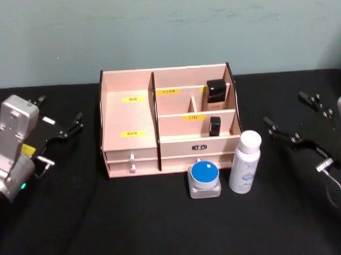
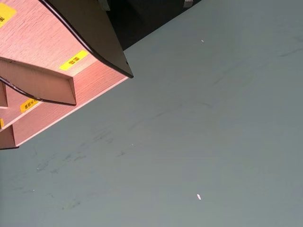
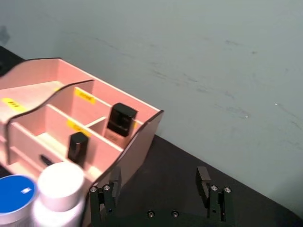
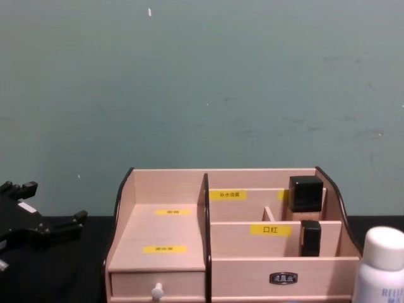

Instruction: Pick up the facial cleanser and watermelon frost from the table and place them into the tiered storage box.

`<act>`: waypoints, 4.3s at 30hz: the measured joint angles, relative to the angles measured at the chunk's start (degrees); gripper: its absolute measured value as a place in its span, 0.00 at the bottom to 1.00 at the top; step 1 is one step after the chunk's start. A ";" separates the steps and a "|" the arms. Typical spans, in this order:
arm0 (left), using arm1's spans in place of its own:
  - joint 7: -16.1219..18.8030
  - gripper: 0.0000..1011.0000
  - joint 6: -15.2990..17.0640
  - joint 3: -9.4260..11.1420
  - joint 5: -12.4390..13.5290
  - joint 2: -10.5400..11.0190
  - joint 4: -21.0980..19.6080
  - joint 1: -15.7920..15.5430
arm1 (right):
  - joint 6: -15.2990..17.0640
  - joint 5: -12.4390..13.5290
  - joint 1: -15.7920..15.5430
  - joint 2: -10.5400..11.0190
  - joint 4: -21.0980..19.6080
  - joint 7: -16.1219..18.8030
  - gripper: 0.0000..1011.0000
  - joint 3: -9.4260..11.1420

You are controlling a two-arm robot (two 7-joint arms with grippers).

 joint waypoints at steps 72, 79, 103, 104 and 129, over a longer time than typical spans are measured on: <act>0.00 0.99 0.00 0.00 0.00 0.00 0.00 0.00 | 0.70 4.71 -9.73 -6.27 -0.47 15.30 0.99 5.04; 0.00 0.99 0.00 0.00 0.00 0.00 0.00 0.00 | 1.21 3.69 -7.54 -8.25 2.03 16.59 0.99 4.50; 0.00 0.99 0.00 0.00 0.00 0.00 0.00 0.00 | 1.98 2.27 -1.63 -12.68 7.72 20.13 0.99 3.12; 0.00 0.99 0.00 0.00 0.00 0.00 -0.01 0.00 | 1.99 2.27 -1.46 -12.77 7.88 20.17 0.99 3.08; 0.00 0.99 0.00 0.00 0.00 0.00 0.00 0.00 | 2.18 2.45 -0.27 -13.54 9.16 20.34 0.86 2.62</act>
